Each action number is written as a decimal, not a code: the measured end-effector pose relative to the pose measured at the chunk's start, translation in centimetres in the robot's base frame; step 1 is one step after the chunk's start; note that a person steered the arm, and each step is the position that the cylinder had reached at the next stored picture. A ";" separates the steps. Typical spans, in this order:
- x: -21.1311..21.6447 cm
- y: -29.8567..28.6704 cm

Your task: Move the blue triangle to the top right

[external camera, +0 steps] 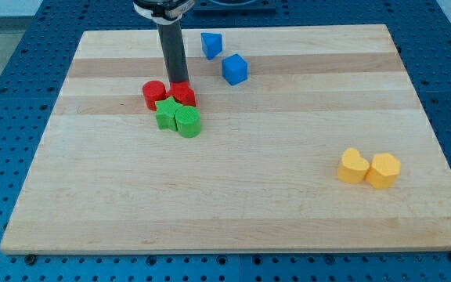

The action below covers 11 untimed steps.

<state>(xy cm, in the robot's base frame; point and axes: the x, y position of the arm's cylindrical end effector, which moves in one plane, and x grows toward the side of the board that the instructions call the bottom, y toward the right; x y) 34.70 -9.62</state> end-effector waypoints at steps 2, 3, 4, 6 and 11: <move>-1.1 -0.4; -1.8 -1.0; -1.8 -3.2; -0.5 -6.3; 1.5 -6.3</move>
<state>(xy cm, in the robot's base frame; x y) 36.22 -15.91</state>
